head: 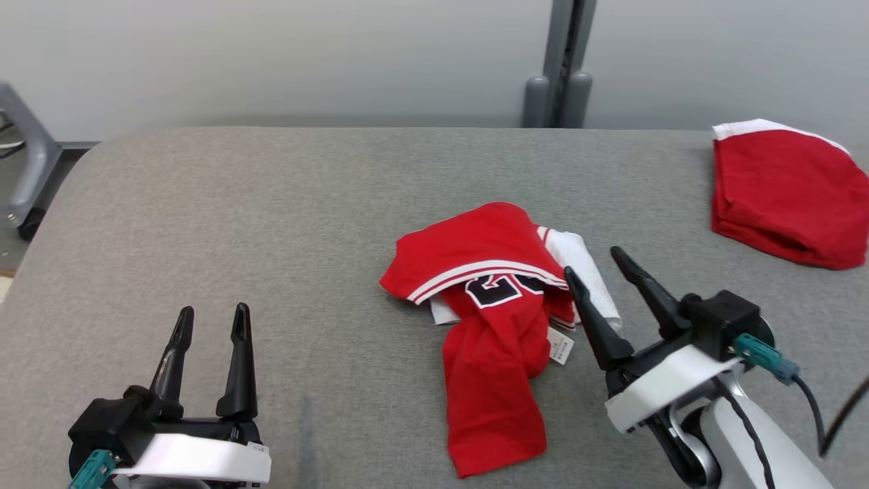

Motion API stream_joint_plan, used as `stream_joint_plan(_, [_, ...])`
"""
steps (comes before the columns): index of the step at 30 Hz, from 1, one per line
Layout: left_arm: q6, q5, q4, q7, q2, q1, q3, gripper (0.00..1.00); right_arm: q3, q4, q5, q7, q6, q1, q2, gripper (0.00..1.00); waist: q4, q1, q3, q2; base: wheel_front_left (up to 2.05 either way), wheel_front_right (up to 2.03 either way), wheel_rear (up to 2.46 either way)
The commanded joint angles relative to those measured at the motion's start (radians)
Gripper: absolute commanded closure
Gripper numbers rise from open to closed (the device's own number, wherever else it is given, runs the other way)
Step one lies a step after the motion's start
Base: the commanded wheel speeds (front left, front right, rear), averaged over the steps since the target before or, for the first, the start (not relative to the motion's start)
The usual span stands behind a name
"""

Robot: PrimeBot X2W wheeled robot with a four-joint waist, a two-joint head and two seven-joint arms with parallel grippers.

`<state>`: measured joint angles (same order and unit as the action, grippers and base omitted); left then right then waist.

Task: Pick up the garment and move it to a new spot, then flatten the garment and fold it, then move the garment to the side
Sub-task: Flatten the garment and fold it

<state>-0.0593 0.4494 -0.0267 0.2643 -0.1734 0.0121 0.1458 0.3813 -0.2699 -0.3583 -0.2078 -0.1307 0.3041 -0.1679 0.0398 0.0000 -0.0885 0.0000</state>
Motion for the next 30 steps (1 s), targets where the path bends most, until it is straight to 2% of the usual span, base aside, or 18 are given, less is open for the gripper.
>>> stream_joint_plan(1, [0.006,-0.009,-0.004,0.002,0.001,-0.010,-0.005,0.00,0.011,-0.014,-0.008,0.003,0.000,0.020,-0.011,0.00,0.020,0.0000,-0.003,0.0000,0.00,0.00,0.00])
stream_joint_plan(9, [0.029,-0.018,-0.024,0.002,0.024,-0.013,-0.014,0.00,-0.009,-0.150,0.018,0.085,0.000,0.055,-0.019,0.00,0.084,0.0000,-0.011,0.0000,0.00,0.00,0.00])
stream_joint_plan(21, [0.057,-0.038,-0.047,0.002,0.049,-0.025,-0.039,0.00,-0.059,-0.200,0.028,0.131,0.000,0.040,-0.025,0.00,0.116,0.0000,-0.024,0.0000,0.00,0.00,0.00])
stream_joint_plan(22, [0.059,-0.040,-0.048,0.002,0.050,-0.026,-0.042,0.00,-0.063,-0.202,0.031,0.129,0.000,0.043,-0.023,0.06,0.116,0.0000,-0.024,0.0000,0.00,0.00,0.00])
stream_joint_plan(24, [0.062,-0.043,-0.051,0.002,0.052,-0.027,-0.046,0.00,-0.068,-0.204,0.036,0.122,0.000,0.050,-0.018,0.56,0.116,0.0000,-0.025,0.0000,0.00,0.00,0.00])
stream_joint_plan(25, [0.064,-0.045,-0.052,0.002,0.053,-0.026,-0.047,0.00,-0.068,-0.203,0.036,0.117,0.000,0.053,-0.015,0.70,0.116,0.0000,-0.026,0.0000,0.00,0.00,0.00])
stream_joint_plan(26, [0.066,-0.047,-0.054,0.002,0.054,-0.026,-0.048,0.00,-0.068,-0.202,0.036,0.114,0.000,0.055,-0.013,1.00,0.116,0.0000,-0.026,0.0000,0.00,0.00,0.00])
stream_joint_plan(30, [0.072,-0.049,-0.061,0.002,0.058,-0.030,-0.052,0.00,-0.069,-0.204,0.039,0.100,0.000,0.059,-0.014,1.00,0.118,0.0000,-0.027,0.0000,0.00,0.00,0.00])
